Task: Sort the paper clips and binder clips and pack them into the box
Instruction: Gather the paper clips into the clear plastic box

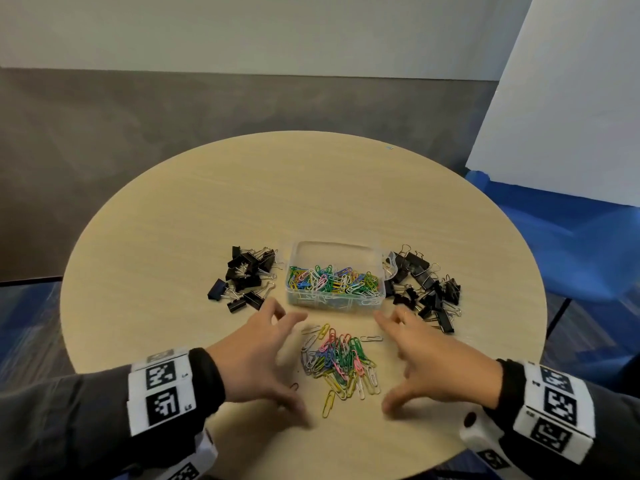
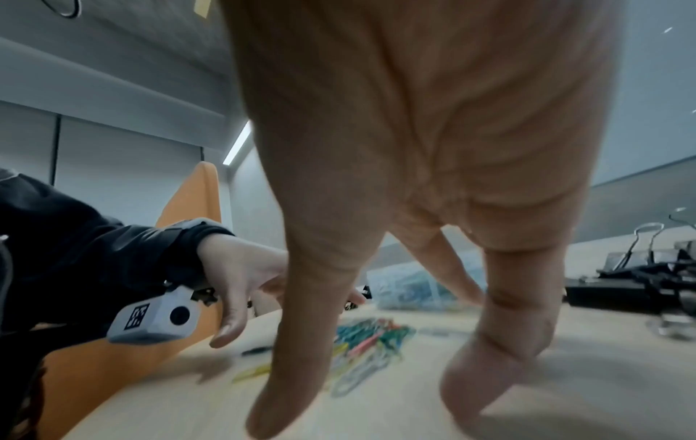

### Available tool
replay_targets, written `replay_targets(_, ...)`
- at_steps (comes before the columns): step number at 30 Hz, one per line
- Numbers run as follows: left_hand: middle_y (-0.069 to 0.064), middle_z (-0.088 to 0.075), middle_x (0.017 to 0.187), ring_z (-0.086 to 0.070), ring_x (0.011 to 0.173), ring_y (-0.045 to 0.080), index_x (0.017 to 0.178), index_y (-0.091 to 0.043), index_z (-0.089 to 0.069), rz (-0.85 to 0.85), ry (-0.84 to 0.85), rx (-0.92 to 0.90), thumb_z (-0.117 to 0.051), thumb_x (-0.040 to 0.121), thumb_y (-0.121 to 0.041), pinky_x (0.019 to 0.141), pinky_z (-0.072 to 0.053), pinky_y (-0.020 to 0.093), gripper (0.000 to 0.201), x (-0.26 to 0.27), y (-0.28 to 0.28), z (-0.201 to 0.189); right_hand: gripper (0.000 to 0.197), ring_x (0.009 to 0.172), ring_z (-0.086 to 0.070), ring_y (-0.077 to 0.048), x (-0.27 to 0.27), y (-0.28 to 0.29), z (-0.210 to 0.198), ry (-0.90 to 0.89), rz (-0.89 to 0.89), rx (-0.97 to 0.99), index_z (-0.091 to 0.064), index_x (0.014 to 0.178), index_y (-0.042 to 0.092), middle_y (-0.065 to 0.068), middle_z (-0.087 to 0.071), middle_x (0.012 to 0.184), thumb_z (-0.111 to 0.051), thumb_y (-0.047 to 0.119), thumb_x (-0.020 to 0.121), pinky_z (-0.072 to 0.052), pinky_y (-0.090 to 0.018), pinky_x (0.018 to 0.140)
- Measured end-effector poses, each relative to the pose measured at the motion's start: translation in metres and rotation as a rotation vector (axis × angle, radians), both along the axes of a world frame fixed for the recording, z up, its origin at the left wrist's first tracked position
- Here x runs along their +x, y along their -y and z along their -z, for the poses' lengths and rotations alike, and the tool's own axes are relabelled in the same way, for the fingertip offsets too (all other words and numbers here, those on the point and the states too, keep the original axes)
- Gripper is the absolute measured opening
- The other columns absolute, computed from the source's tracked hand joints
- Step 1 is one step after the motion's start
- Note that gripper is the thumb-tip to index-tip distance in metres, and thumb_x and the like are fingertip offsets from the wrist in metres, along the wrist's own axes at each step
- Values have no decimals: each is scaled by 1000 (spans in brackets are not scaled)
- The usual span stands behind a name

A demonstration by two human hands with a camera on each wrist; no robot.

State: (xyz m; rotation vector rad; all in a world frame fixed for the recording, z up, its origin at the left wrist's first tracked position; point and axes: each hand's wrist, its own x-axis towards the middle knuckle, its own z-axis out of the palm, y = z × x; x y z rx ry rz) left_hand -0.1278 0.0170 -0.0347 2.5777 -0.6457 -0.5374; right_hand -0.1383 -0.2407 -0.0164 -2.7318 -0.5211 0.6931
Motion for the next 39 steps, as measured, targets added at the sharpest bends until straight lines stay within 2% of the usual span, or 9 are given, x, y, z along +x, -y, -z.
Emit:
replay_targets(3, -6, -17, 133, -32, 117, 11, 150, -29, -7, 34, -28, 65, -80, 47, -65, 104, -26, 13, 131, -11, 7, 4, 138, 126, -35, -19, -8, -7, 6, -27, -10, -46, 0, 152, 6, -6, -17, 144, -82, 60, 55, -28, -13, 101)
replay_targets(6, 1, -24, 133, -36, 118, 15, 147, -20, -20, 52, 31, 40, -82, 56, -57, 106, -30, 17, 116, -9, 26, 5, 124, 123, -34, -19, -7, -28, 11, 36, -22, 7, -18, 149, 4, -4, -25, 134, -80, 60, 57, -31, -21, 108)
replay_targets(9, 6, -39, 123, -48, 105, 21, 128, -10, -44, 79, 143, 83, -77, 69, -49, 93, -40, 25, 77, 0, 45, 3, 79, 105, -43, -17, 4, -41, 19, 131, -57, 66, -50, 125, 14, -1, -36, 113, -80, 53, 62, -43, -28, 94)
replay_targets(15, 10, -52, 121, -55, 110, 30, 122, -15, -50, 96, 202, 180, -65, 86, -25, 93, -46, 40, 41, 18, 51, 3, 28, 97, -58, -23, 20, -41, 14, 230, -67, 69, -66, 105, 20, -3, -58, 109, -70, 21, 77, -48, -32, 77)
replay_targets(18, 9, -59, 116, -58, 107, 30, 117, -17, -56, 103, 249, 158, -57, 87, -13, 88, -47, 37, 30, 23, 50, 2, 25, 85, -60, -20, 21, -38, 11, 237, -82, 79, -68, 99, 24, -1, -65, 96, -63, 12, 77, -43, -27, 69)
replay_targets(24, -1, -69, 97, -61, 87, 16, 99, -19, -67, 97, 219, 62, -61, 87, -21, 78, -48, 27, 13, 32, 35, -7, 20, 68, -59, 7, 31, -22, 0, 159, 35, 219, -76, 95, 22, 8, -74, 89, -68, 10, 81, -40, -1, 68)
replay_targets(28, -7, -68, 84, -62, 75, 9, 94, -21, -71, 23, 115, -91, -71, 83, -20, 68, -47, 16, 11, 42, 26, -27, 12, 64, -67, -3, 48, -9, -19, 17, 134, 432, -77, 88, 16, 1, -75, 74, -75, 9, 79, -53, -15, 68)
replay_targets(31, -4, -70, 83, -66, 74, 11, 91, -22, -71, -25, 191, -184, -73, 82, -22, 68, -51, 20, 10, 58, 24, -46, 12, 65, -70, -13, 65, -2, -36, 128, 177, 543, -76, 89, 16, 0, -74, 71, -75, 10, 78, -55, -25, 65)
replay_targets(39, -3, -67, 115, -61, 104, 10, 117, -19, -67, -89, 229, -193, -67, 87, -19, 92, -51, 28, 29, 82, 26, -41, 23, 107, -59, -1, 72, -9, -34, 396, 33, 348, -72, 108, 27, 8, -69, 116, -63, 16, 90, -45, -27, 101)
